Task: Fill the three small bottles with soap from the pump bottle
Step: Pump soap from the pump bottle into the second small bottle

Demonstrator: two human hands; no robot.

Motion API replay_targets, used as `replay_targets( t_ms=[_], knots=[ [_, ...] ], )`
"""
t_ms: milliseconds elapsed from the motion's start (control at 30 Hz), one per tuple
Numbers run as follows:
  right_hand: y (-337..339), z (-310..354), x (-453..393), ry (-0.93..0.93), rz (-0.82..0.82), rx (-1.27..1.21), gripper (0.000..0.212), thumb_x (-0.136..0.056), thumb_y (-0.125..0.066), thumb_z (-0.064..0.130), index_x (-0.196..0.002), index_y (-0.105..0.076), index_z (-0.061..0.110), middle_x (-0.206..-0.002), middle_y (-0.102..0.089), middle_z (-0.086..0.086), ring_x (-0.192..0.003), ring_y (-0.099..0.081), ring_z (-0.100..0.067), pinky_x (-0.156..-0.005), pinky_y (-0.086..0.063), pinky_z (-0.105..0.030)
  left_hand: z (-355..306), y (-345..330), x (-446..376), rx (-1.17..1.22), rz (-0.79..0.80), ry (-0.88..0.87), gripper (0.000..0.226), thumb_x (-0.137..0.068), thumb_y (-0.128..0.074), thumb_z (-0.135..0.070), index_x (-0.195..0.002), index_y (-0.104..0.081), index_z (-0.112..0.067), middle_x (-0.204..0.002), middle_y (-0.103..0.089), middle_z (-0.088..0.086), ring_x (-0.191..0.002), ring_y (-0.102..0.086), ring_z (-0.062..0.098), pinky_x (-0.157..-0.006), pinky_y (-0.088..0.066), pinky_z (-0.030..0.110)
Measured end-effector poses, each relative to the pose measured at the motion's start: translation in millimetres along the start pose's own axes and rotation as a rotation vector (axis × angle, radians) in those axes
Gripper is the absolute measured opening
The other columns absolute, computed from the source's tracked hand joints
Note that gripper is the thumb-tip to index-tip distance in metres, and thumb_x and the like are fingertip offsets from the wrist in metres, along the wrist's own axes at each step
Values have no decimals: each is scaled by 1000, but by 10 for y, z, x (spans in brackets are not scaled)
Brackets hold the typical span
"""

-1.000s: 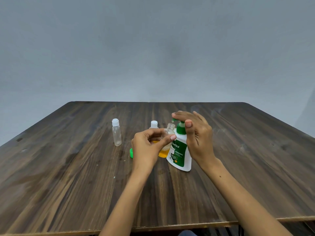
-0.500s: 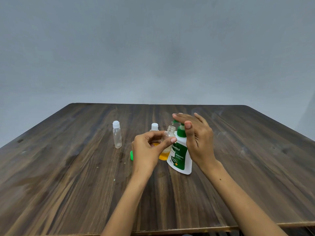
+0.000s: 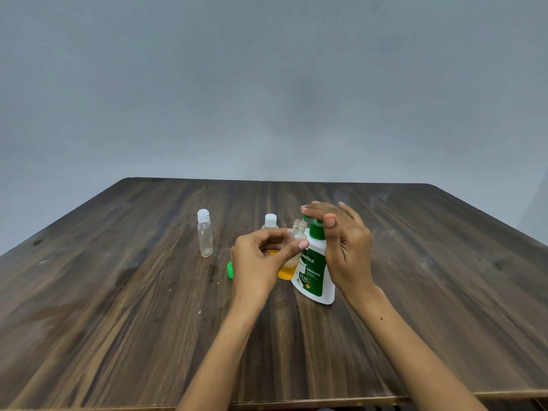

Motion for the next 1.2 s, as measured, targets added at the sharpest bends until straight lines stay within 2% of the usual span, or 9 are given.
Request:
replay_targets(
  t_ms=[133,233,367,567,667,800,933,1200],
  knots=[
    [6,5,-1,2,0,-4,64,-104,-21,47,-101,-73,11,-107,-71,3,-109,-64,-11,-102,-41,-45,0,-1,1,-5,6,1,30,-61,-86,-30,-88,-76,-21,-85,-77,-1,-84,-73,14,-83,-59,39],
    [15,16,-60,3,15,-2,66,-104,-19,49,-103,-73,11,-109,-72,1,-111,-63,-13,-105,-39,-45,-30,3,5,-1,5,-6,39,-55,-83,-40,-89,-76,-20,-85,-77,-2,-84,-73,14,-82,-60,37],
    [-4,10,-45,-12,-1,-12,67,-103,-20,50,-99,-73,11,-105,-73,1,-109,-64,-12,-104,-40,-45,-54,0,-4,11,18,-19,45,-53,-82,-43,-90,-76,-18,-85,-77,-1,-84,-73,14,-80,-60,33],
    [2,9,-36,-7,8,-13,65,-104,-20,49,-101,-73,12,-106,-72,4,-110,-64,-12,-103,-41,-46,-43,-30,0,3,23,-21,32,-55,-83,-40,-84,-73,-28,-84,-76,-3,-83,-72,12,-78,-59,27],
    [3,17,-69,4,13,-5,66,-104,-19,49,-101,-73,12,-107,-72,3,-111,-63,-11,-105,-39,-46,-30,-34,-3,18,15,-14,25,-60,-86,-31,-81,-73,-30,-83,-77,-1,-83,-73,15,-79,-59,28],
    [0,-5,6,-16,-19,-26,65,-104,-21,48,-99,-73,11,-105,-72,3,-107,-64,-10,-102,-42,-45,-27,-30,2,32,12,-11,26,-57,-85,-34,-80,-73,-31,-82,-77,-1,-84,-73,17,-79,-59,30],
    [2,6,-4,-16,-19,-34,65,-104,-21,48,-100,-73,11,-107,-72,3,-109,-64,-11,-102,-41,-44,-33,-5,8,32,19,-21,23,-61,-86,-29,-79,-73,-30,-82,-77,-1,-82,-73,14,-78,-59,28],
    [-16,-6,24,-20,-25,-38,66,-104,-20,48,-100,-73,10,-107,-71,3,-107,-64,-13,-102,-41,-46,-36,-12,8,24,18,-10,30,-54,-82,-41,-81,-74,-30,-84,-77,-2,-85,-73,16,-83,-59,40]
  ],
)
Point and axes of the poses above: each hand's wrist, its own x-axis away from the middle knuckle, its own y-axis out of the back of the hand, z = x × y, the point moved 5 cm from there along -x, towards the middle knuckle
